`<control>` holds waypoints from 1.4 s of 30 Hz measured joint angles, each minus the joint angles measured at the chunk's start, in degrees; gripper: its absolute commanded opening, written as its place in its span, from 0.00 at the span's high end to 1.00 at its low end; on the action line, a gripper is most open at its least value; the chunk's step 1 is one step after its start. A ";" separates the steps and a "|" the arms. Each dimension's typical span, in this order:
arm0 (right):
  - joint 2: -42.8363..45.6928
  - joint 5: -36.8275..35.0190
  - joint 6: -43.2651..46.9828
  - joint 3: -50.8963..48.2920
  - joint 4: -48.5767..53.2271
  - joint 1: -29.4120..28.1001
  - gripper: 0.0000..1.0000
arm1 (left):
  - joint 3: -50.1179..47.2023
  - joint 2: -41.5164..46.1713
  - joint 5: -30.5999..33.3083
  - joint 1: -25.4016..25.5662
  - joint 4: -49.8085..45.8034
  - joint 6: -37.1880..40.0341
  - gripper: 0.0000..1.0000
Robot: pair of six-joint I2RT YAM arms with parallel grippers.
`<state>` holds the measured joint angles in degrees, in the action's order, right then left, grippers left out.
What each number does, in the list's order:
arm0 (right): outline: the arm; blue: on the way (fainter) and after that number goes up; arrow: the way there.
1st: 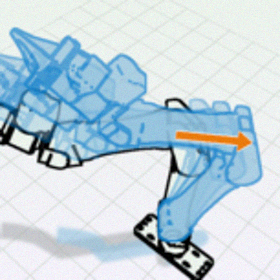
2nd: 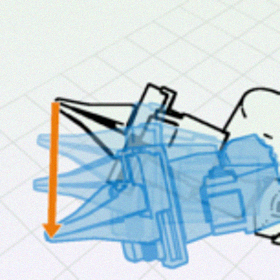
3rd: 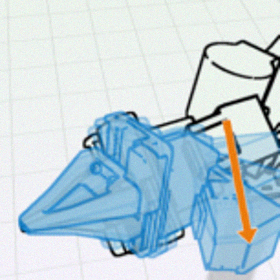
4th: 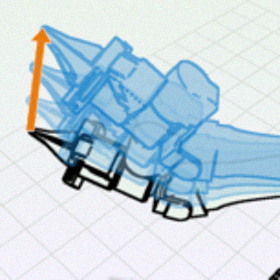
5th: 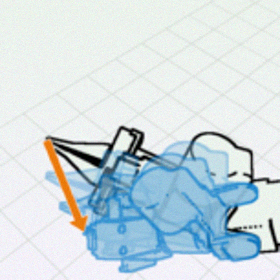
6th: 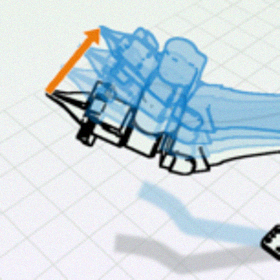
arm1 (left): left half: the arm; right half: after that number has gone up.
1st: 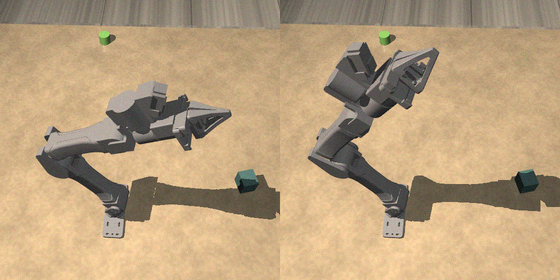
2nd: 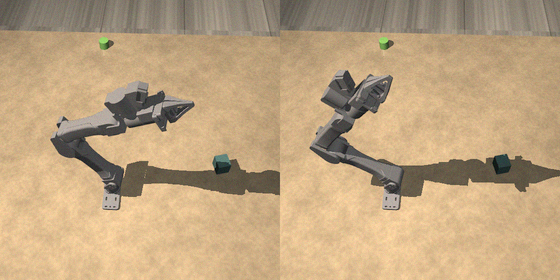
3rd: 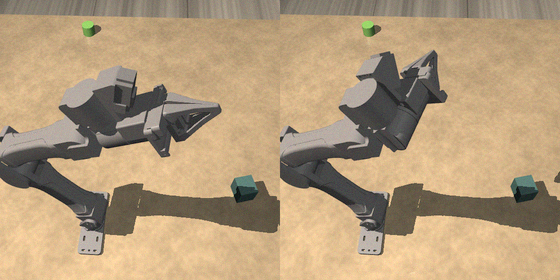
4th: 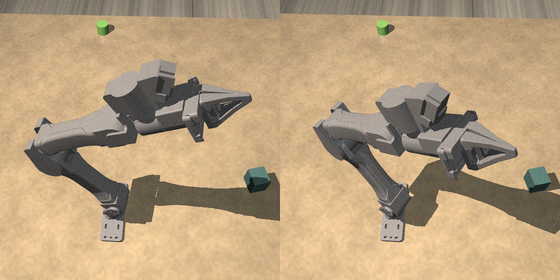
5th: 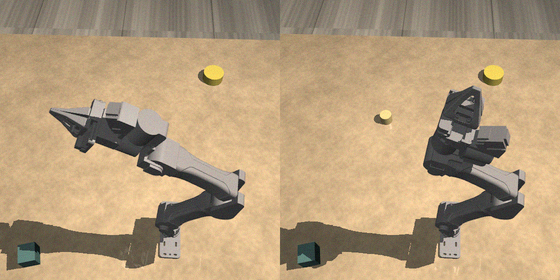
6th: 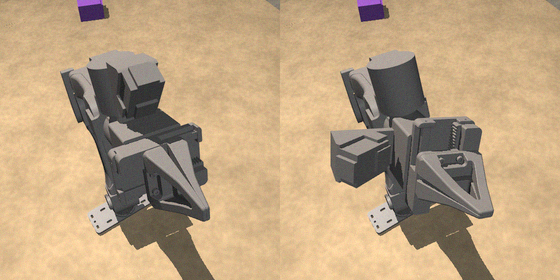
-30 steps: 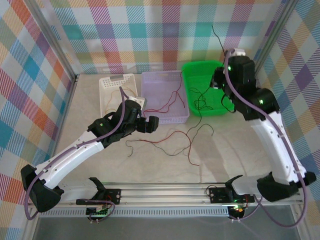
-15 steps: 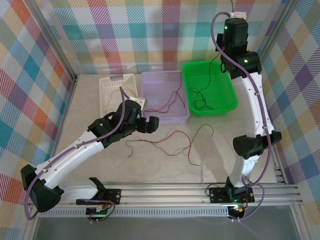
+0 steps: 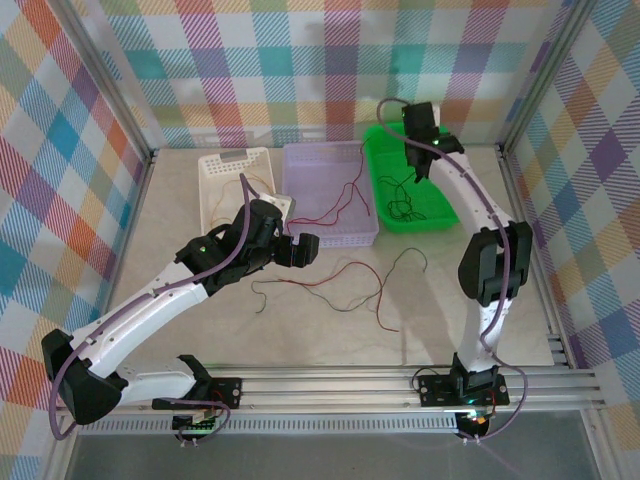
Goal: Untangle the cables
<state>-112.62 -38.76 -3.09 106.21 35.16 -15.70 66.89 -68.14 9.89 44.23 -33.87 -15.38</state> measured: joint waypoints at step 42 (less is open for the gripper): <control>-17.31 27.74 -14.38 21.05 26.29 7.67 0.47 | 0.00 -1.55 -0.46 0.00 1.03 0.26 0.02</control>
<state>-129.93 -11.03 -17.47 127.26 61.45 -8.03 66.89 -69.69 9.43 44.23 -32.84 -15.11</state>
